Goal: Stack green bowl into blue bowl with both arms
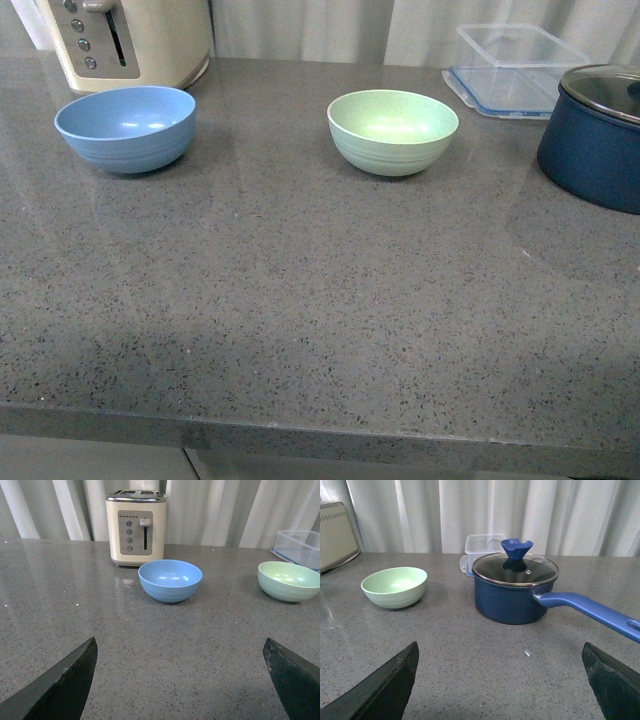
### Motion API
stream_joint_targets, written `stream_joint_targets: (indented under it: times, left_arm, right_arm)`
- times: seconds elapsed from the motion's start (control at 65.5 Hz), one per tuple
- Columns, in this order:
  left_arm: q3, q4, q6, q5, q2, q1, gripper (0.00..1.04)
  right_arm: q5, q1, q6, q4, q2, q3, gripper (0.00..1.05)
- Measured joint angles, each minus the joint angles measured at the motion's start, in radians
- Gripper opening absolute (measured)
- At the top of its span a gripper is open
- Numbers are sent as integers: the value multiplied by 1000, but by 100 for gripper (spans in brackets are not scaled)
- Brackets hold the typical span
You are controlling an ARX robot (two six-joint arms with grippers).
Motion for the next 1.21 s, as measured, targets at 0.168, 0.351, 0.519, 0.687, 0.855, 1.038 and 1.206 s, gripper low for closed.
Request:
stream_joint_targets:
  times: [0.168, 0.351, 0.519, 0.687, 0.855, 1.038, 1.206]
  left_arm:
    - [0, 0, 0, 0, 0, 0, 98]
    - [6, -20, -9, -34, 17, -10, 98]
    - [315, -608, -216, -635, 589, -30, 98]
    - [489, -369, -124, -580, 923, 164, 98]
    - [659, -230, -69, -490, 1148, 226, 98]
    - [887, -203, -60, -380, 1393, 185, 98]
    - [1044, -219, -88, -326, 1527, 133, 98]
  right_arm:
    - [0, 0, 0, 0, 0, 0, 95]
    - [0, 0, 0, 0, 0, 0, 95]
    - [-5, 0, 0, 0, -1, 0, 95]
    - [0, 0, 0, -2, -1, 0, 95]
    - [0, 0, 0, -2, -1, 0, 95]
    - [0, 0, 0, -2, -1, 0, 95]
    - [0, 0, 0, -2, -1, 0, 95]
